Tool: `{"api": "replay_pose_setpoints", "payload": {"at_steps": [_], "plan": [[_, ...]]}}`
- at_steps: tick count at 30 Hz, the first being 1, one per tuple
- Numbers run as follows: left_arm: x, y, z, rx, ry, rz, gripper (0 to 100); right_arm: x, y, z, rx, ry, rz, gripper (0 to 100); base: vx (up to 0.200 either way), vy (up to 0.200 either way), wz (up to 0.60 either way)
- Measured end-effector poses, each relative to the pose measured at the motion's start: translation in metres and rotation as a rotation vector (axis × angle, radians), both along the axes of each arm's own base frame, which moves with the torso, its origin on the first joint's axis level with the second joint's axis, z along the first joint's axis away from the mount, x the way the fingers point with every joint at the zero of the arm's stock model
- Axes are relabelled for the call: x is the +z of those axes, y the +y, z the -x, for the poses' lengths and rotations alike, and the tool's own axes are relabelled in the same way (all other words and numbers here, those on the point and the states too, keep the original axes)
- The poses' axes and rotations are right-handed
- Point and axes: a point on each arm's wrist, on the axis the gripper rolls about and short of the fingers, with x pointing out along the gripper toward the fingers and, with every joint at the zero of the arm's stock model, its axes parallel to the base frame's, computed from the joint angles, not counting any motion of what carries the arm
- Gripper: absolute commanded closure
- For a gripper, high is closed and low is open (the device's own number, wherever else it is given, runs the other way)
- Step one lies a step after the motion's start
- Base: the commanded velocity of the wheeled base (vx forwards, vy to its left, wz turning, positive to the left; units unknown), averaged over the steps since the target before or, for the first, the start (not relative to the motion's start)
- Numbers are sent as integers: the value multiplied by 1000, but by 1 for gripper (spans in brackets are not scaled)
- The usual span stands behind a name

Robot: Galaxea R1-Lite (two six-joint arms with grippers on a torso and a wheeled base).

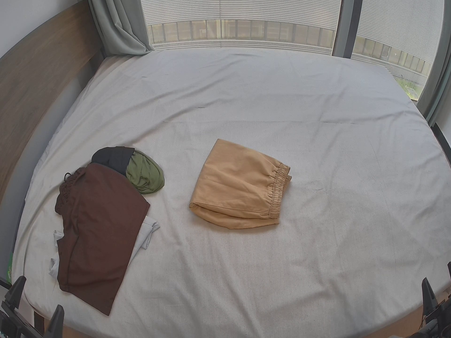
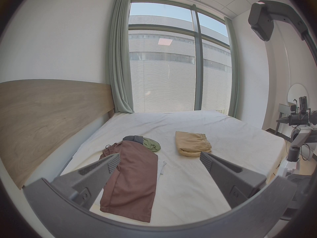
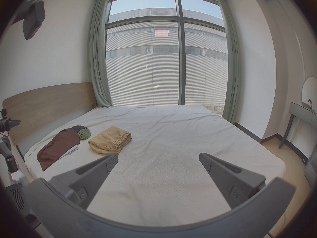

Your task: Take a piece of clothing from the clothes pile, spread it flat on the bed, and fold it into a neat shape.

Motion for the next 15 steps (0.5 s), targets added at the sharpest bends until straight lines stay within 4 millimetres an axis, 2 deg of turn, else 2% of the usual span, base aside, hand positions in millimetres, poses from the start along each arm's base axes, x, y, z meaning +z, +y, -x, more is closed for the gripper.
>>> {"api": "replay_pose_setpoints", "payload": {"at_steps": [6, 11, 15], "plan": [[-1, 1, 0, 57, 6, 14, 0, 0, 0, 0, 9, -2, 12, 0, 0, 0, 0], [-6, 5, 0, 220, 47, 25, 0, 0, 0, 0, 20, -3, 15, 0, 0, 0, 0], [-7, 5, 0, 211, 57, 30, 0, 0, 1, 0, 25, -3, 17, 0, 0, 0, 0]]}}
